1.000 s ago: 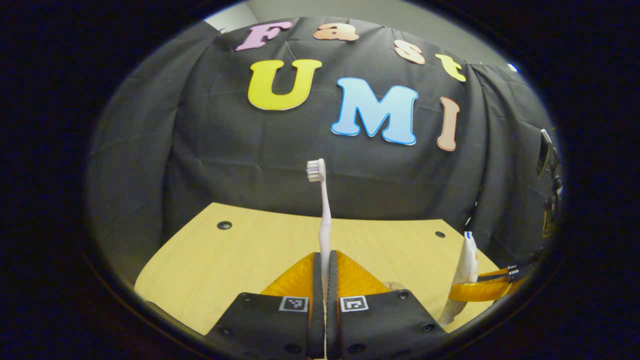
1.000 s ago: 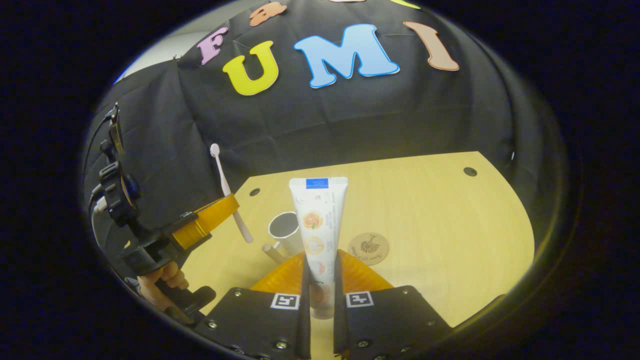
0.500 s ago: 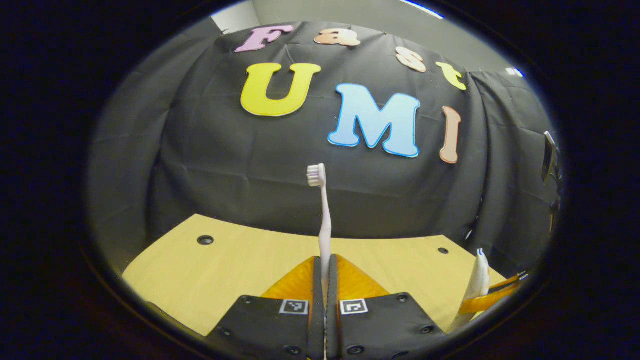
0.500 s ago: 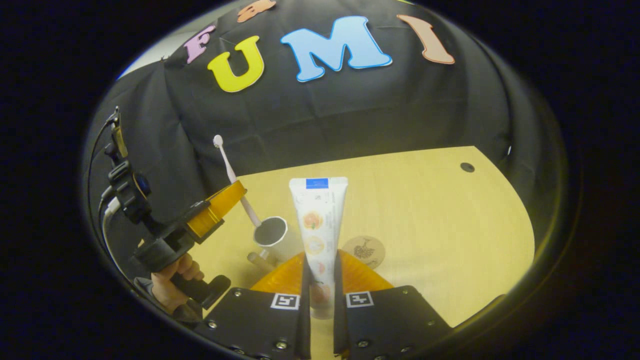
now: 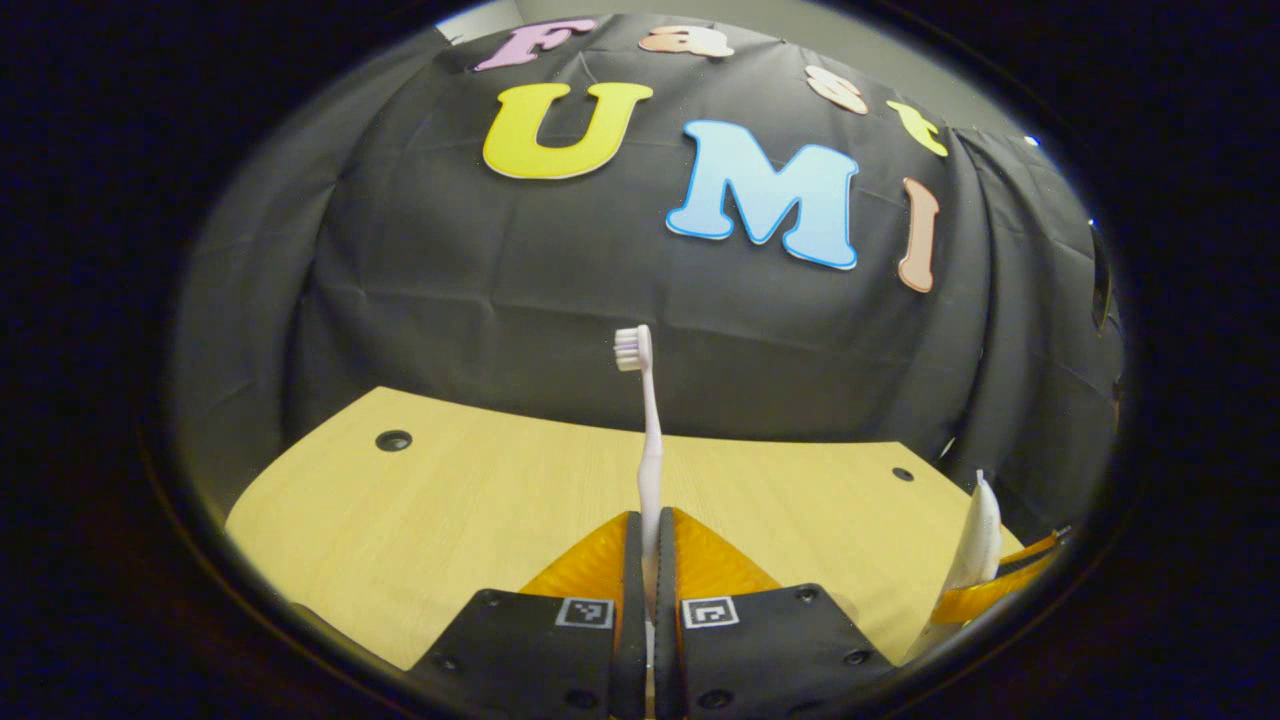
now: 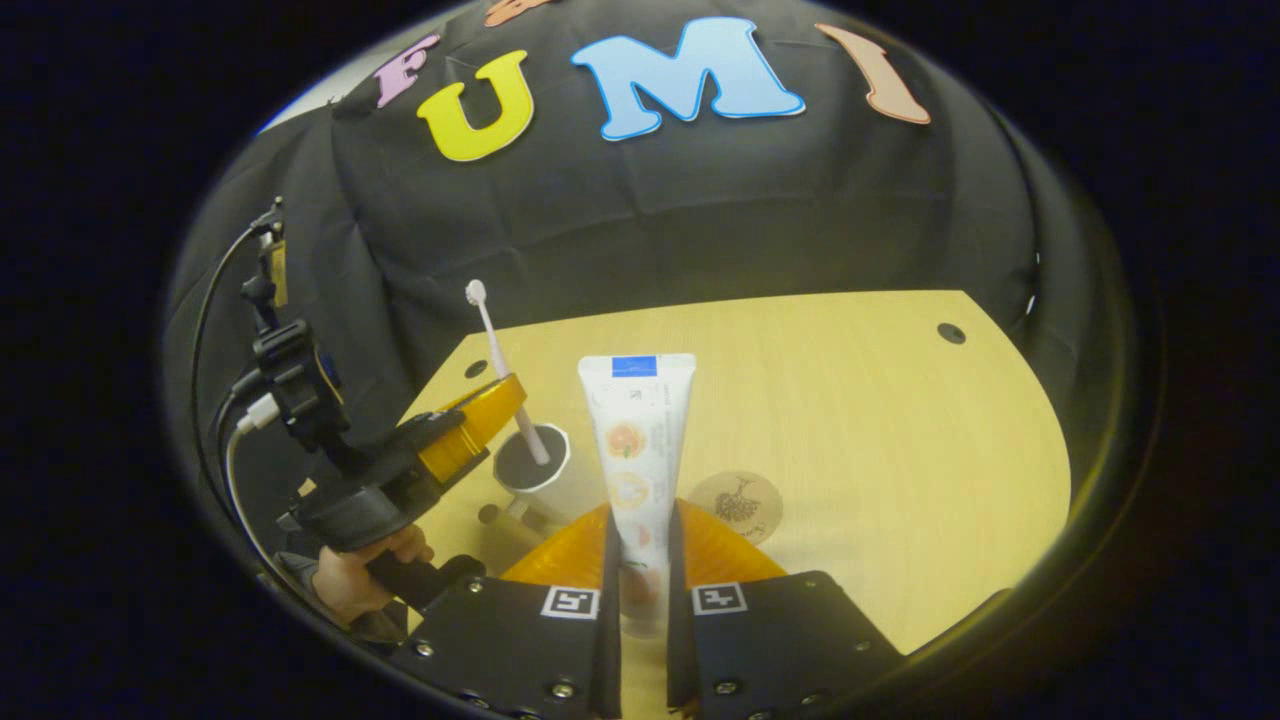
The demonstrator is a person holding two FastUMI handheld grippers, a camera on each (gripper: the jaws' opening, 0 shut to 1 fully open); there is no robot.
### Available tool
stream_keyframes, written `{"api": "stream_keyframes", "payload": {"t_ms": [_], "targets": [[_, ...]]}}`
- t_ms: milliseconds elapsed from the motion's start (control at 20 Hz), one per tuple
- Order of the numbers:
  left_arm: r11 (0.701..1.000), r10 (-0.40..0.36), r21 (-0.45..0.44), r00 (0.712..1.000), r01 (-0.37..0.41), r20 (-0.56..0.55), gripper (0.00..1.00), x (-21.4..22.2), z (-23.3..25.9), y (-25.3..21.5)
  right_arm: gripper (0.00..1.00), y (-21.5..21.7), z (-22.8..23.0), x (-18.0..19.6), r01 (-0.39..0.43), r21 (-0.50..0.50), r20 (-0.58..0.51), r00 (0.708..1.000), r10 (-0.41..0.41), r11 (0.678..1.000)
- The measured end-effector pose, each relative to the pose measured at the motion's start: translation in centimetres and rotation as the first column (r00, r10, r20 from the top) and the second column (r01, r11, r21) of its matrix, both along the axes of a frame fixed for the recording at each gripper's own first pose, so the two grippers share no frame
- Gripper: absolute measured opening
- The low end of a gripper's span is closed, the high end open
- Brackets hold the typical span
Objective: Put the toothbrush and toothpaste on the desktop into the cup, then pick up the cup and place it on the coaster on the desktop.
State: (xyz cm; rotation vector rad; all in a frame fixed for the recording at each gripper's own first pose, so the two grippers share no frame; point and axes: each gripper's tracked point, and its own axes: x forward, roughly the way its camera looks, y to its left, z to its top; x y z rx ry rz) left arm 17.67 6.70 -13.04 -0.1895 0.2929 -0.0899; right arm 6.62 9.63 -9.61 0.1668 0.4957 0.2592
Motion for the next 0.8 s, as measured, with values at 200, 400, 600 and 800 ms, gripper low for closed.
{"api": "stream_keyframes", "payload": {"t_ms": [200,400,600,800], "targets": [[1.000,-0.006,-0.012,1.000,0.005,-0.021,0.14,-0.3,-0.8,-0.2,0.19,0.2,0.0,-0.2,-0.003,-0.005,-0.008,1.000,0.003,1.000],[1.000,-0.020,-0.013,1.000,0.019,-0.016,0.29,-0.5,-0.6,-0.4,0.19,0.2,0.2,-0.1,0.001,0.001,-0.007,1.000,-0.001,1.000],[0.999,-0.041,-0.015,0.999,0.041,-0.032,0.53,-1.5,-0.5,-0.5,0.19,0.7,1.0,0.7,-0.011,0.000,0.008,1.000,0.011,1.000],[1.000,-0.027,-0.011,1.000,0.027,-0.013,0.80,-2.1,0.7,0.0,0.19,2.2,2.5,1.9,-0.046,-0.003,0.045,0.998,0.046,0.999]]}}
